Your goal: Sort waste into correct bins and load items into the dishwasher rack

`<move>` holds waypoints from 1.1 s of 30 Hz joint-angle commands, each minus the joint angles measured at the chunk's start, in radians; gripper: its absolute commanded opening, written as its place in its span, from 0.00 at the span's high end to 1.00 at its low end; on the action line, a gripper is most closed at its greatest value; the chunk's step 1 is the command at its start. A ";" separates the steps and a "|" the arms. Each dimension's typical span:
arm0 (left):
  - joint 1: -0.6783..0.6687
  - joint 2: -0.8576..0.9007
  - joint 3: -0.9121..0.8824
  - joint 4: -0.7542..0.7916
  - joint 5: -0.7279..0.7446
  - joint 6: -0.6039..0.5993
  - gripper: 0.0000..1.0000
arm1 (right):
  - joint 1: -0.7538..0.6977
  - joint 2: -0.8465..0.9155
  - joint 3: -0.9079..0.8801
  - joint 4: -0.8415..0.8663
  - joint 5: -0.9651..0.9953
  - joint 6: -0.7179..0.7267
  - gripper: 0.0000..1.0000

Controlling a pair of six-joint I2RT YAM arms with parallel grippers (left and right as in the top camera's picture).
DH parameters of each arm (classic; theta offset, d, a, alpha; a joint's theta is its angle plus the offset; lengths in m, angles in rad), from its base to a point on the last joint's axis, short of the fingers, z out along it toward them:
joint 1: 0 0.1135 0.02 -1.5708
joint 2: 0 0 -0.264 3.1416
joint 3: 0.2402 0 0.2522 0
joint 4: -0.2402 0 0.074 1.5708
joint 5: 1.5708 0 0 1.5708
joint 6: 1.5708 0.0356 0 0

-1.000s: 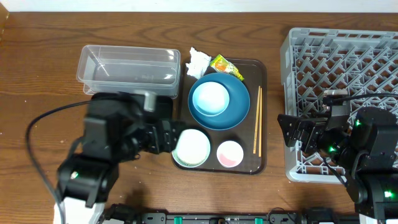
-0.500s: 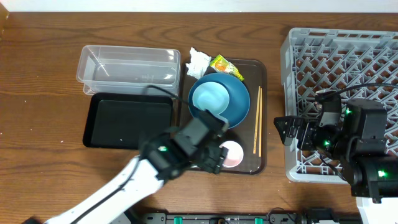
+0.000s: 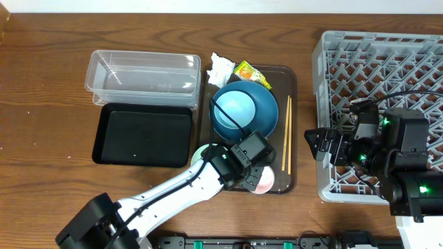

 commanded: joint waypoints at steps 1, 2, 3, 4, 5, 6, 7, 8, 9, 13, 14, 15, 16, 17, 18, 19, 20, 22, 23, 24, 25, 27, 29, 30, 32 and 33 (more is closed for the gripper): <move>0.010 -0.068 0.054 -0.030 -0.013 -0.006 0.94 | -0.008 0.000 0.015 -0.001 -0.007 0.008 0.01; 0.018 -0.097 0.068 -0.052 -0.013 -0.010 0.94 | -0.008 0.000 0.015 -0.001 -0.007 0.008 0.01; 0.032 -0.130 0.082 -0.074 -0.013 -0.023 0.94 | -0.008 -0.001 0.015 -0.001 -0.007 0.008 0.01; 0.050 -0.162 0.092 -0.089 -0.010 -0.034 0.94 | -0.008 -0.001 0.015 -0.002 -0.007 0.008 0.01; 0.076 -0.203 0.099 -0.099 0.001 -0.039 0.94 | -0.008 -0.001 0.015 -0.002 -0.008 0.008 0.01; 0.109 -0.245 0.101 -0.100 0.026 -0.039 0.94 | -0.008 -0.001 0.015 -0.001 -0.008 0.007 0.01; 0.143 -0.283 0.101 -0.100 0.057 -0.039 0.94 | -0.008 -0.001 0.015 -0.001 -0.011 0.003 0.01; 0.195 -0.329 0.101 -0.096 0.113 -0.039 0.94 | -0.007 0.000 0.015 0.001 -0.019 -0.003 0.01; 0.232 -0.357 0.101 -0.093 0.156 -0.038 0.94 | -0.007 -0.001 0.015 0.005 -0.034 -0.010 0.01; 0.451 -0.445 0.101 -0.060 0.525 -0.012 0.94 | 0.006 0.000 0.014 0.098 -0.322 -0.180 0.06; 0.511 -0.451 0.101 -0.043 0.659 -0.012 0.94 | 0.016 0.000 0.014 0.135 -0.411 -0.208 0.07; 0.556 -0.451 0.101 -0.027 0.773 -0.012 0.94 | 0.027 0.000 0.014 0.169 -0.480 -0.225 0.07; 0.599 -0.449 0.101 -0.012 0.885 -0.012 0.94 | 0.041 0.001 0.014 0.205 -0.541 -0.233 0.07; 0.643 -0.444 0.101 0.002 0.993 -0.012 0.94 | 0.059 0.001 0.014 0.245 -0.594 -0.237 0.07; 0.679 -0.439 0.101 0.008 1.076 -0.012 0.94 | 0.082 0.001 0.014 0.287 -0.628 -0.237 0.07; 0.708 -0.433 0.101 0.010 1.145 -0.012 0.94 | 0.103 0.001 0.014 0.320 -0.648 -0.236 0.07; 0.729 -0.428 0.101 0.010 1.195 -0.012 0.94 | 0.119 0.002 0.014 0.342 -0.659 -0.236 0.05; 0.758 -0.419 0.101 0.011 1.273 -0.011 0.94 | 0.166 0.007 0.014 0.400 -0.684 -0.235 0.02; 0.765 -0.415 0.101 0.011 1.300 -0.011 0.94 | 0.196 0.011 0.014 0.429 -0.689 -0.230 0.02; 0.767 -0.412 0.101 0.011 1.320 -0.012 0.93 | 0.226 0.017 0.014 0.460 -0.688 -0.214 0.02; 0.766 -0.411 0.101 0.011 1.329 -0.011 0.94 | 0.251 0.024 0.014 0.485 -0.688 -0.200 0.02; 0.766 -0.410 0.101 0.010 1.331 -0.012 0.94 | 0.308 0.046 0.014 0.543 -0.679 -0.169 0.03; 0.766 -0.410 0.101 0.010 1.332 -0.012 0.94 | 0.356 0.074 0.014 0.582 -0.632 -0.136 0.07; 0.766 -0.410 0.101 0.011 1.339 -0.012 0.94 | 0.371 0.086 0.014 0.592 -0.611 -0.129 0.07; 0.766 -0.410 0.101 0.010 1.359 -0.012 0.94 | 0.394 0.108 0.014 0.615 -0.586 -0.122 0.07; 0.766 -0.410 0.101 0.010 1.365 -0.012 0.94 | 0.401 0.119 0.014 0.632 -0.587 -0.121 0.08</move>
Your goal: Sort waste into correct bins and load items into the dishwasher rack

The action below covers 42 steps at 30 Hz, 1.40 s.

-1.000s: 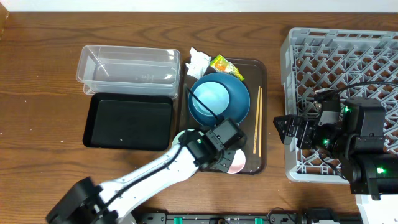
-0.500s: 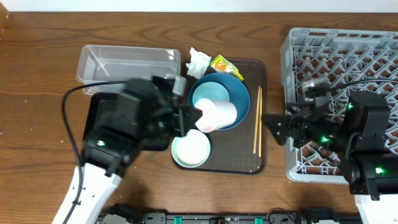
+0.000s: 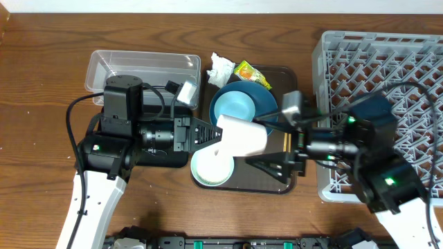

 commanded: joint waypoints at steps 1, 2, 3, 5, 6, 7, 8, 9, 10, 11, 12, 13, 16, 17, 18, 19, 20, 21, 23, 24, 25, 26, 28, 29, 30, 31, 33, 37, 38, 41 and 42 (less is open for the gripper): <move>0.005 0.003 0.015 0.005 0.082 0.006 0.94 | 0.032 0.032 0.012 0.037 0.028 0.044 0.09; 0.005 0.003 0.015 0.006 0.082 0.006 0.94 | 0.039 0.040 0.012 0.057 0.027 0.057 0.12; 0.005 0.003 0.015 0.006 0.082 0.006 0.94 | 0.045 0.046 0.012 0.075 0.024 0.067 0.17; 0.005 0.003 0.015 0.006 0.082 0.006 0.94 | 0.053 0.049 0.012 0.093 0.021 0.069 0.28; 0.005 0.003 0.015 0.006 0.082 0.006 0.94 | 0.055 0.048 0.012 0.097 0.021 0.068 0.31; 0.005 0.003 0.015 0.006 0.081 0.006 0.94 | 0.056 0.044 0.012 0.096 0.021 0.068 0.32; 0.005 0.003 0.015 0.006 0.081 0.006 0.92 | 0.055 0.039 0.012 0.095 0.022 0.068 0.34; 0.005 0.003 0.015 0.006 0.077 0.006 0.83 | 0.054 0.032 0.012 0.092 0.023 0.068 0.36; 0.005 0.003 0.015 0.005 0.068 0.006 0.62 | 0.050 0.023 0.012 0.085 0.028 0.068 0.37; 0.005 0.003 0.015 0.006 0.054 0.006 0.44 | 0.044 0.013 0.012 0.074 0.034 0.067 0.37; 0.005 0.003 0.015 0.005 0.038 0.006 0.36 | 0.032 -0.003 0.012 0.056 0.051 0.067 0.38; 0.005 0.003 0.015 0.005 0.018 0.006 0.34 | 0.016 -0.021 0.012 0.025 0.084 0.066 0.39; 0.005 0.003 0.015 0.005 -0.048 0.007 0.28 | -0.056 -0.092 0.012 -0.132 0.272 0.065 0.44; 0.005 0.003 0.015 0.005 -0.070 0.010 0.28 | -0.086 -0.121 0.012 -0.197 0.349 0.070 0.43; 0.005 0.003 0.015 0.005 -0.090 0.024 0.27 | -0.114 -0.145 0.013 -0.254 0.415 0.079 0.43; 0.005 0.002 0.015 0.004 -0.108 0.039 0.26 | -0.149 -0.175 0.014 -0.323 0.499 0.093 0.43; 0.005 0.002 0.015 0.000 -0.120 0.051 0.24 | -0.180 -0.198 0.017 -0.380 0.572 0.103 0.42; 0.005 0.002 0.015 -0.004 -0.132 0.053 0.24 | -0.218 -0.223 0.020 -0.447 0.662 0.117 0.42; 0.005 0.002 0.015 -0.007 -0.152 0.056 0.23 | -0.286 -0.261 0.023 -0.555 0.808 0.142 0.42; 0.005 0.002 0.015 -0.006 -0.156 0.056 0.23 | -0.322 -0.276 0.023 -0.607 0.882 0.159 0.41; 0.005 0.002 0.015 -0.006 -0.162 0.056 0.23 | -0.357 -0.286 0.023 -0.653 0.945 0.175 0.42; 0.005 0.001 0.015 -0.007 -0.167 0.056 0.23 | -0.385 -0.290 0.023 -0.687 0.985 0.182 0.44; 0.005 0.001 0.015 -0.007 -0.167 0.056 0.23 | -0.441 -0.285 0.022 -0.742 1.056 0.185 0.44; 0.005 0.001 0.015 -0.007 -0.167 0.056 0.23 | -0.469 -0.278 0.022 -0.763 1.095 0.197 0.44; 0.005 0.001 0.015 -0.007 -0.167 0.056 0.23 | -0.496 -0.267 0.022 -0.777 1.130 0.209 0.44; 0.005 0.001 0.015 -0.009 -0.167 0.056 0.23 | -0.519 -0.256 0.022 -0.785 1.156 0.220 0.43; 0.005 0.001 0.015 -0.011 -0.167 0.056 0.23 | -0.572 -0.222 0.022 -0.793 1.173 0.251 0.45; 0.005 0.001 0.015 -0.026 -0.167 0.056 0.23 | -0.661 -0.139 0.022 -0.796 1.170 0.285 0.45; 0.005 0.001 0.015 -0.031 -0.167 0.058 0.22 | -0.682 -0.113 0.022 -0.794 1.148 0.285 0.45; 0.005 0.001 0.015 -0.034 -0.167 0.060 0.22 | -0.721 -0.032 0.022 -0.799 1.026 0.259 0.46; 0.005 0.001 0.015 -0.034 -0.167 0.059 0.23 | -0.728 0.000 0.022 -0.807 1.000 0.254 0.46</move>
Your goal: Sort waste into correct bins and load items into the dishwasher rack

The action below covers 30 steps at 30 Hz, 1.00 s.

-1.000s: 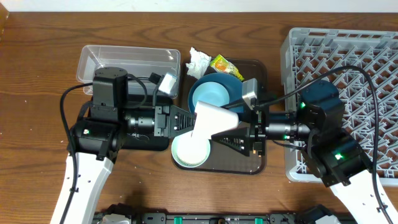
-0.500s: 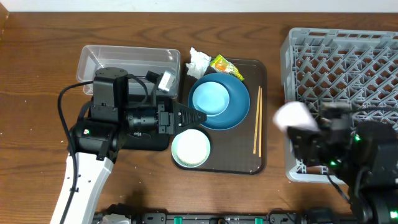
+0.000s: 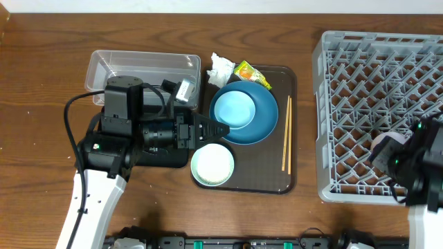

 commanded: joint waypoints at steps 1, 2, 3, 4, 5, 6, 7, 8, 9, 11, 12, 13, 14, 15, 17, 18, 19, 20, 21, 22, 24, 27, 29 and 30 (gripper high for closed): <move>0.000 -0.006 0.015 -0.002 -0.002 0.024 0.23 | -0.030 0.088 0.016 -0.022 -0.095 0.003 0.46; 0.000 -0.006 0.015 -0.002 -0.002 0.024 0.22 | -0.030 0.113 0.016 -0.033 -0.100 0.003 0.46; 0.000 -0.006 0.015 -0.002 -0.002 0.024 0.22 | -0.030 0.140 0.016 -0.047 -0.106 0.003 0.44; 0.000 -0.006 0.015 -0.002 -0.002 0.025 0.22 | -0.030 0.166 0.016 -0.059 -0.109 0.003 0.43; 0.000 -0.006 0.015 -0.002 -0.002 0.024 0.22 | -0.030 0.191 0.016 -0.065 -0.109 0.003 0.43; 0.000 -0.006 0.015 -0.002 -0.002 0.024 0.23 | -0.030 0.210 0.016 -0.064 -0.109 0.003 0.43; 0.000 -0.006 0.015 -0.002 -0.002 0.024 0.23 | -0.030 0.229 0.016 -0.055 -0.109 0.003 0.39; 0.000 -0.006 0.015 -0.002 -0.002 0.025 0.22 | -0.030 0.244 0.016 -0.041 -0.109 0.003 0.32; 0.000 -0.006 0.015 -0.002 -0.002 0.024 0.22 | -0.030 0.257 0.016 -0.024 -0.109 0.003 0.22; 0.000 -0.006 0.015 -0.002 -0.002 0.024 0.22 | -0.031 0.274 0.017 -0.001 -0.116 0.006 0.19; 0.000 -0.006 0.015 -0.002 -0.002 0.024 0.22 | -0.031 0.277 0.017 0.003 -0.116 0.014 0.16; 0.000 -0.006 0.015 -0.002 -0.001 0.024 0.22 | -0.031 0.276 0.017 0.006 -0.115 0.019 0.10; 0.000 -0.006 0.015 -0.003 -0.001 0.024 0.22 | -0.031 0.272 0.019 0.011 -0.116 0.019 0.07; 0.000 -0.008 0.015 -0.005 -0.001 0.024 0.22 | -0.031 0.267 0.026 0.011 -0.117 0.018 0.05; 0.000 -0.015 0.015 -0.005 -0.002 0.024 0.22 | -0.028 0.243 0.046 0.003 -0.134 0.000 0.05; 0.000 -0.021 0.015 -0.004 -0.002 0.024 0.22 | -0.026 0.225 0.055 0.003 -0.164 -0.039 0.05; 0.000 -0.028 0.015 0.000 -0.005 0.024 0.22 | -0.023 0.205 0.063 0.004 -0.198 -0.076 0.06; 0.000 -0.035 0.015 0.003 -0.013 0.024 0.22 | -0.020 0.183 0.069 0.004 -0.236 -0.108 0.07; 0.000 -0.046 0.015 0.007 -0.030 0.024 0.22 | -0.013 0.152 0.074 0.006 -0.291 -0.139 0.08; 0.000 -0.059 0.015 0.006 -0.060 0.024 0.22 | -0.002 0.116 0.076 0.016 -0.370 -0.172 0.11; 0.000 -0.091 0.015 0.002 -0.137 0.024 0.23 | 0.023 0.060 0.076 0.045 -0.510 -0.230 0.16; 0.000 -0.156 0.015 -0.032 -0.312 0.024 0.23 | 0.081 -0.002 0.076 0.087 -0.599 -0.237 0.23; 0.000 -0.207 0.015 -0.071 -0.436 0.023 0.23 | 0.146 -0.030 0.076 0.107 -0.595 -0.217 0.28; 0.000 -0.231 0.015 -0.093 -0.496 0.022 0.23 | 0.179 -0.034 0.076 0.114 -0.585 -0.201 0.30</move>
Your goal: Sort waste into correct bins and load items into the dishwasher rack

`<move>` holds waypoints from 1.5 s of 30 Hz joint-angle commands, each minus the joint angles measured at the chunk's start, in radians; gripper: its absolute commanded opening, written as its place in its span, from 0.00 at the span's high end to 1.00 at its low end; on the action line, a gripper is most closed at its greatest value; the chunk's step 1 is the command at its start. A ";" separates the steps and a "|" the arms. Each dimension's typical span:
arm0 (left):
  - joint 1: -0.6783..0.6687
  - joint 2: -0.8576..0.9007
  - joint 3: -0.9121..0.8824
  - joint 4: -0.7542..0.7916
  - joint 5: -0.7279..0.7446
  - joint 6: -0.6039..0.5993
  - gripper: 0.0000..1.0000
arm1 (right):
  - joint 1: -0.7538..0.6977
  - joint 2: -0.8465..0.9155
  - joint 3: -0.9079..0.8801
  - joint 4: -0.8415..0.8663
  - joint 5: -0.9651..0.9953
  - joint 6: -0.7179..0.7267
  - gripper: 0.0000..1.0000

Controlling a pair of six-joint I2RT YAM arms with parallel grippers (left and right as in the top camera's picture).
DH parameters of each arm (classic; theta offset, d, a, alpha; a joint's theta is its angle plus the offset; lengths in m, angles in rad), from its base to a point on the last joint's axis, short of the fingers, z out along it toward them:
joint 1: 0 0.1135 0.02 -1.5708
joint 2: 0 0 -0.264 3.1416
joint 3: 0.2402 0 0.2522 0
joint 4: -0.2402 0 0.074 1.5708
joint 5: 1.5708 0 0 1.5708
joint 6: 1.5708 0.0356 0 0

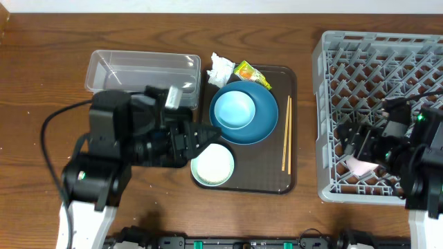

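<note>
A grey dishwasher rack (387,62) fills the right side. A pale pink cup (360,165) lies in its front left cells, just below my right gripper (349,136), which stands open and apart from it. The brown tray (291,76) holds a blue plate with a light-blue bowl (239,111), a small pale green bowl (212,164) and chopsticks (286,135). A crumpled tissue (221,67) and a yellow wrapper (250,72) lie at the tray's back edge. My left gripper (208,132) points at the tray's left edge, looks shut and holds nothing.
A clear plastic bin (138,69) stands at the back left. The black bin in front of it is almost wholly hidden under my left arm. Bare wooden table (41,83) lies to the far left and between tray and rack.
The cup, then held over the rack's front right, now lies in the front left cells, let go. My right gripper sits just above it. My left arm has drawn back slightly from the tray.
First my left gripper was down on the cup at the tray's front, the right arm waiting by the rack. Then both grippers met on the cup above the tray. After that the right gripper had it over the rack, and now it rests in the rack.
</note>
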 commanded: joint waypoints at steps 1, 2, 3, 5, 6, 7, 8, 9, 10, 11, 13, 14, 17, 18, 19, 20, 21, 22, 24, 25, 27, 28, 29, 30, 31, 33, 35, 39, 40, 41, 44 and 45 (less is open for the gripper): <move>0.000 -0.091 0.015 -0.058 -0.304 0.006 0.23 | 0.112 -0.012 0.011 0.018 -0.073 -0.001 0.30; 0.000 -0.113 0.015 -0.083 -0.361 0.006 0.23 | 0.161 -0.008 0.011 0.026 -0.049 0.018 0.31; 0.000 -0.133 0.015 -0.108 -0.417 0.006 0.23 | 0.206 0.002 0.011 0.035 -0.018 0.036 0.32; 0.000 -0.172 0.015 -0.164 -0.526 0.006 0.23 | 0.309 0.035 0.011 0.066 0.071 0.081 0.32; 0.000 -0.187 0.015 -0.192 -0.575 0.006 0.22 | 0.364 0.061 0.011 0.090 0.117 0.097 0.32; 0.000 -0.198 0.015 -0.214 -0.610 0.006 0.22 | 0.411 0.087 0.011 0.113 0.151 0.107 0.32; 0.000 -0.207 0.015 -0.234 -0.636 0.006 0.22 | 0.463 0.121 0.011 0.142 0.187 0.119 0.32; 0.000 -0.214 0.015 -0.255 -0.657 0.006 0.22 | 0.509 0.157 0.012 0.174 0.216 0.126 0.32; 0.000 -0.219 0.015 -0.272 -0.666 0.006 0.22 | 0.544 0.189 0.013 0.202 0.238 0.126 0.30; 0.000 -0.220 0.015 -0.290 -0.671 0.006 0.22 | 0.575 0.228 0.015 0.231 0.265 0.131 0.29; 0.000 -0.219 0.015 -0.316 -0.673 0.006 0.21 | 0.611 0.297 0.027 0.283 0.303 0.154 0.29; 0.000 -0.218 0.015 -0.327 -0.673 0.006 0.21 | 0.623 0.339 0.035 0.317 0.312 0.156 0.28; 0.000 -0.217 0.014 -0.347 -0.673 0.006 0.15 | 0.629 0.468 0.062 0.417 0.317 0.164 0.30; 0.000 -0.217 0.014 -0.348 -0.673 0.006 0.14 | 0.629 0.515 0.074 0.446 0.324 0.167 0.30; 0.000 -0.217 0.014 -0.348 -0.673 0.006 0.13 | 0.629 0.570 0.090 0.469 0.338 0.167 0.30; 0.000 -0.217 0.014 -0.348 -0.673 0.006 0.12 | 0.629 0.612 0.105 0.485 0.344 0.167 0.31; 0.000 -0.217 0.014 -0.348 -0.673 0.006 0.11 | 0.629 0.654 0.122 0.497 0.344 0.167 0.31; 0.000 -0.217 0.014 -0.348 -0.673 0.006 0.10 | 0.629 0.703 0.143 0.510 0.343 0.166 0.31; 0.000 -0.217 0.015 -0.348 -0.673 0.006 0.10 | 0.634 0.788 0.185 0.528 0.336 0.166 0.32; 0.000 -0.217 0.014 -0.348 -0.673 0.006 0.10 | 0.637 0.830 0.208 0.532 0.336 0.167 0.32; 0.000 -0.217 0.015 -0.348 -0.673 0.006 0.09 | 0.644 0.905 0.248 0.529 0.363 0.167 0.34; 0.000 -0.217 0.014 -0.348 -0.673 0.006 0.09 | 0.645 0.931 0.257 0.527 0.379 0.167 0.35; 0.000 -0.217 0.015 -0.348 -0.673 0.006 0.09 | 0.647 0.957 0.262 0.528 0.391 0.178 0.37; 0.000 -0.217 0.014 -0.348 -0.673 0.006 0.09 | 0.647 0.981 0.264 0.532 0.393 0.192 0.41; 0.000 -0.217 0.014 -0.348 -0.673 0.006 0.09 | 0.647 1.005 0.264 0.536 0.379 0.203 0.46; 0.000 -0.217 0.014 -0.348 -0.673 0.006 0.08 | 0.647 1.043 0.264 0.542 0.335 0.204 0.54; 0.000 -0.217 0.014 -0.348 -0.673 0.006 0.08 | 0.647 1.073 0.264 0.544 0.281 0.204 0.60; 0.000 -0.217 0.014 -0.348 -0.673 0.006 0.03 | 0.651 1.086 0.263 0.535 0.258 0.204 0.96; 0.000 -0.217 0.014 -0.348 -0.673 0.006 0.03 | 0.651 1.077 0.264 0.534 0.262 0.204 0.99; 0.000 -0.217 0.014 -0.348 -0.673 0.006 0.03 | 0.651 1.070 0.265 0.534 0.272 0.204 0.99; 0.000 -0.217 0.014 -0.348 -0.673 0.006 0.03 | 0.650 1.021 0.274 0.518 0.317 0.205 0.99; 0.000 -0.217 0.014 -0.348 -0.673 0.006 0.03 | 0.647 0.994 0.277 0.505 0.340 0.208 0.99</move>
